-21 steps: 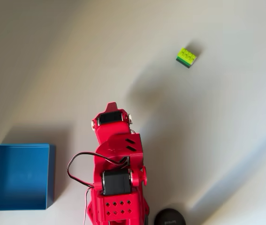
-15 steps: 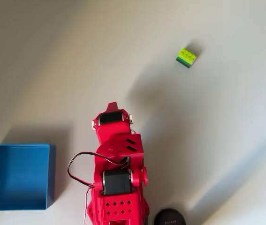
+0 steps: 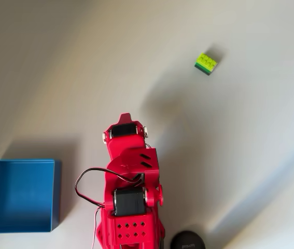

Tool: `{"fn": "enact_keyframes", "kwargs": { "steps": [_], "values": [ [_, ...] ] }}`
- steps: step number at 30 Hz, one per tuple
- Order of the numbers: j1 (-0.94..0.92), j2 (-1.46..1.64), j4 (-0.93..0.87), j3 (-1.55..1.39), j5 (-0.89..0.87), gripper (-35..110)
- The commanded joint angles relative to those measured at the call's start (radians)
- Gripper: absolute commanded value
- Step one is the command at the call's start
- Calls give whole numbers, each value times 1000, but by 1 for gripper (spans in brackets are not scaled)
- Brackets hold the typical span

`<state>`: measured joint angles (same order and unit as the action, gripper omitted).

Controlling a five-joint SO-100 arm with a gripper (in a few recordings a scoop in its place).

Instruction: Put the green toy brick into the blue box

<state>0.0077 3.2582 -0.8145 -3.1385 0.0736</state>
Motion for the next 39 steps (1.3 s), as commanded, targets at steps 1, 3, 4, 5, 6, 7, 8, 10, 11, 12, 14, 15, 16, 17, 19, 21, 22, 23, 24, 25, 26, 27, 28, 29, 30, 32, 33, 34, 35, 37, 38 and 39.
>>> {"fn": "enact_keyframes", "kwargs": {
  "steps": [1,3,4,5,6,7,8,10,11,12,14,15,16,17,19,21,22,23,24,25,26,27,28,29,30,32,33,34,35,37,38,39],
  "values": [
    [6,14,-21,5,0,0],
    [6,14,-21,5,0,0],
    [6,14,-21,5,0,0],
    [6,12,-21,5,0,0],
    [5,8,-20,6,-3,0],
    [5,6,-17,8,-3,0],
    [5,5,-17,14,2,0],
    [6,3,-18,28,3,0],
    [6,3,-18,34,3,0],
    [6,2,-18,43,2,0],
    [8,0,-18,63,-12,0],
    [9,0,-18,74,-20,0],
    [11,-2,-20,87,-28,0],
    [12,-2,-20,100,-35,0],
    [15,-3,-21,124,-41,0],
    [17,-5,-37,149,-43,0],
    [17,-5,-52,161,-44,0],
    [17,-9,-71,175,-48,0],
    [15,-20,-87,192,-54,0],
    [15,-40,-104,212,-63,0],
    [15,-64,-117,233,-74,0],
    [15,-94,-126,255,-83,0],
    [14,-124,-132,278,-94,0],
    [12,-158,-133,298,-101,0],
    [9,-192,-135,316,-109,0],
    [2,-258,-135,356,-118,0],
    [-5,-291,-135,374,-120,0],
    [-11,-324,-135,391,-120,0],
    [-18,-354,-135,410,-121,0],
    [-37,-419,-133,443,-115,0],
    [-44,-451,-133,462,-114,0],
    [-54,-480,-133,479,-112,0]
  ]
}}
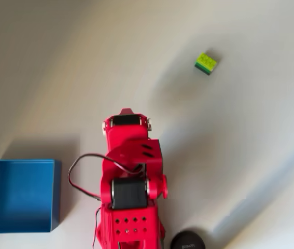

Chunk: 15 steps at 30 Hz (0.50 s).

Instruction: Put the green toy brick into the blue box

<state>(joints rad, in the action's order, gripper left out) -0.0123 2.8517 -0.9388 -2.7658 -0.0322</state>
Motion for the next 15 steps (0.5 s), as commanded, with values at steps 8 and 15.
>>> {"fn": "enact_keyframes", "kwargs": {
  "steps": [8,15],
  "values": [
    [-100,-314,-20,276,54,0],
    [-176,-508,-84,471,35,4]
  ]
}}
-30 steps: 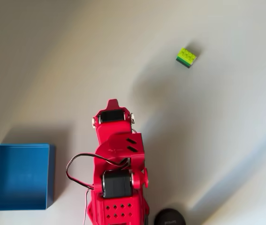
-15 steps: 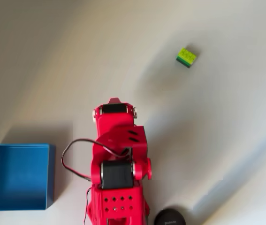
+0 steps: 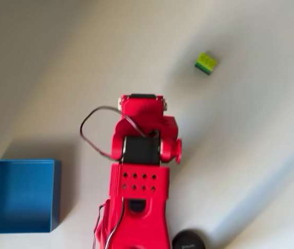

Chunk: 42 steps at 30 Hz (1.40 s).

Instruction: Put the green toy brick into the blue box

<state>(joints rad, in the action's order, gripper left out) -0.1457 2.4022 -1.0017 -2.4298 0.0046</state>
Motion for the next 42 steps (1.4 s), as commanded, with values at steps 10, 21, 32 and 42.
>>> {"fn": "enact_keyframes", "kwargs": {
  "steps": [10,21,32,42],
  "values": [
    [-146,-275,-14,252,-31,4],
    [-261,-471,-14,482,-78,11],
    [-341,-607,-15,615,-63,34],
    [-368,-788,-35,779,-109,34]
  ]
}}
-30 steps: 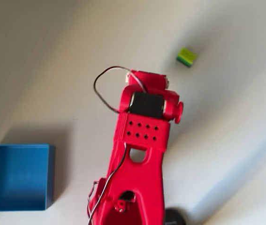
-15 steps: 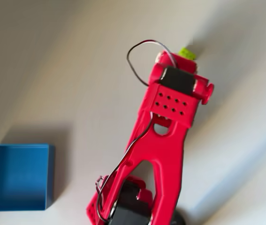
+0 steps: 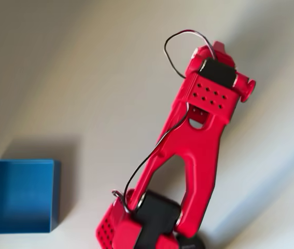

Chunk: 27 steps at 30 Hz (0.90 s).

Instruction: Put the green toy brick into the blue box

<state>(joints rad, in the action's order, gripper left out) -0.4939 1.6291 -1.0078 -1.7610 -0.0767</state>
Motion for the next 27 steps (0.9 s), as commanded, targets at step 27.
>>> {"fn": "enact_keyframes", "kwargs": {
  "steps": [27],
  "values": [
    [-29,-480,-164,584,-190,28]
  ]
}}
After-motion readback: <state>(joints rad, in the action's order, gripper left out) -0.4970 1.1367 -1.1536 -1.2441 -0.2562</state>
